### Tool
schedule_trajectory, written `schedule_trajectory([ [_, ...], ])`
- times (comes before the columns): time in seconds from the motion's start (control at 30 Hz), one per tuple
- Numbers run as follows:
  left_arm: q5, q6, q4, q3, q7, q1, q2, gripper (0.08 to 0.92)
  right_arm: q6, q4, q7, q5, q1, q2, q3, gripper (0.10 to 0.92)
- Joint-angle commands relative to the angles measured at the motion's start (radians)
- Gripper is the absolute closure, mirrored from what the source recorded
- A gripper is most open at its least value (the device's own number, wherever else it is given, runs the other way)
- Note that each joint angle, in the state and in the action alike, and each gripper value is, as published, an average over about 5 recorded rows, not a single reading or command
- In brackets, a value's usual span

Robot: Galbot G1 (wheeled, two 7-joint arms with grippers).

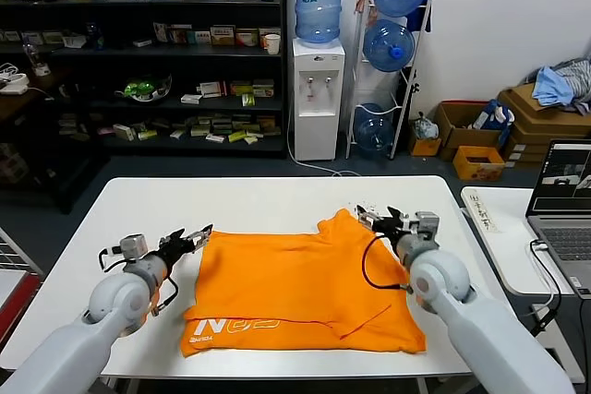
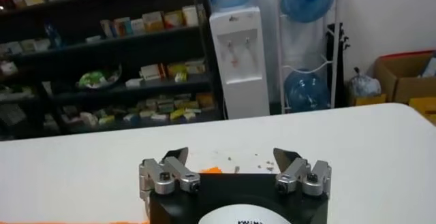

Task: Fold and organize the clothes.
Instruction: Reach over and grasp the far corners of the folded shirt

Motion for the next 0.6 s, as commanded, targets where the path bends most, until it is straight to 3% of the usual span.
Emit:
schedule_trajectory([
  [0.03, 0.0, 0.006, 0.262, 0.14, 0.053, -0.219, -0.049, 0.177, -0.049, -0.272, 0.014, 0.009, 0.212, 0.142, -0.13, 0.203],
  [0.6, 0.011, 0.008, 0.197, 0.15, 0.051, -0.161, -0.048, 0.177, -0.073, -0.326, 0.016, -0.031, 0.192, 0.169, -0.136, 0.203],
])
